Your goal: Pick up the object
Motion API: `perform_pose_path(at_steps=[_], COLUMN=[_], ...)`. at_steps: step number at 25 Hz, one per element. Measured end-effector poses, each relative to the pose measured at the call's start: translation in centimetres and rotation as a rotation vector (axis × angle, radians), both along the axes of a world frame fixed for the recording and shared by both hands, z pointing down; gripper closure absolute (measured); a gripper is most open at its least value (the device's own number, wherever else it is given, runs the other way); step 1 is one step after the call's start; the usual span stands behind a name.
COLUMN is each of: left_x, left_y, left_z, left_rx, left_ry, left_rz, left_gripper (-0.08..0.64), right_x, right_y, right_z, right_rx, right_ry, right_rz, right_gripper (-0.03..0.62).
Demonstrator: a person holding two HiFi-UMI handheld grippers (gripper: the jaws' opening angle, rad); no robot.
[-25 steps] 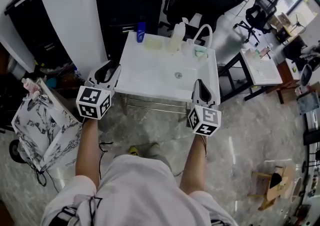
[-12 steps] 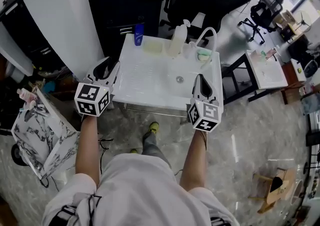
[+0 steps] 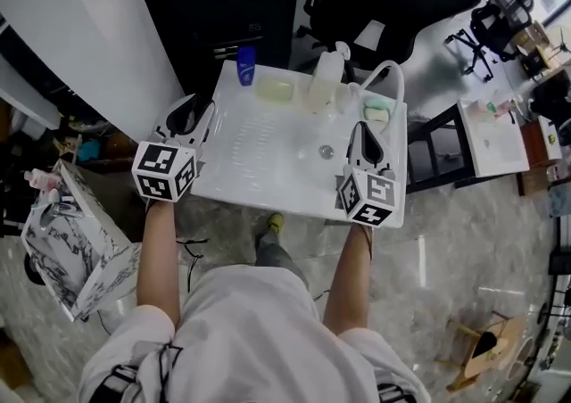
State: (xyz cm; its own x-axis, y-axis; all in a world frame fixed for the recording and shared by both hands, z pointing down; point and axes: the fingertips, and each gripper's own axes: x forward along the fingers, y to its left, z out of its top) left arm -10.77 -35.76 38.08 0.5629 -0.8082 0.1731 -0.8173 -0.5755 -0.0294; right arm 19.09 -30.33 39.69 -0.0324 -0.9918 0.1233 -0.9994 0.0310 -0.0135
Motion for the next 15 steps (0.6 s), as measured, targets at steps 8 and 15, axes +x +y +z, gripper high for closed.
perform_pose_path(at_steps=[8, 15], left_x=[3.9, 6.1], left_y=[-6.2, -8.9], left_z=[0.7, 1.6], left_rx=[-0.015, -0.039], left_ry=[-0.044, -0.034], left_rz=[-0.017, -0.02], left_gripper=[0.446, 0.446], right_x=[1.5, 2.1], right_y=[-7.8, -11.3], right_z=[1.3, 2.1], right_rx=[-0.016, -0.039], right_ry=[-0.019, -0.013], right_rz=[-0.064, -0.103], right_gripper=[0.583, 0.583])
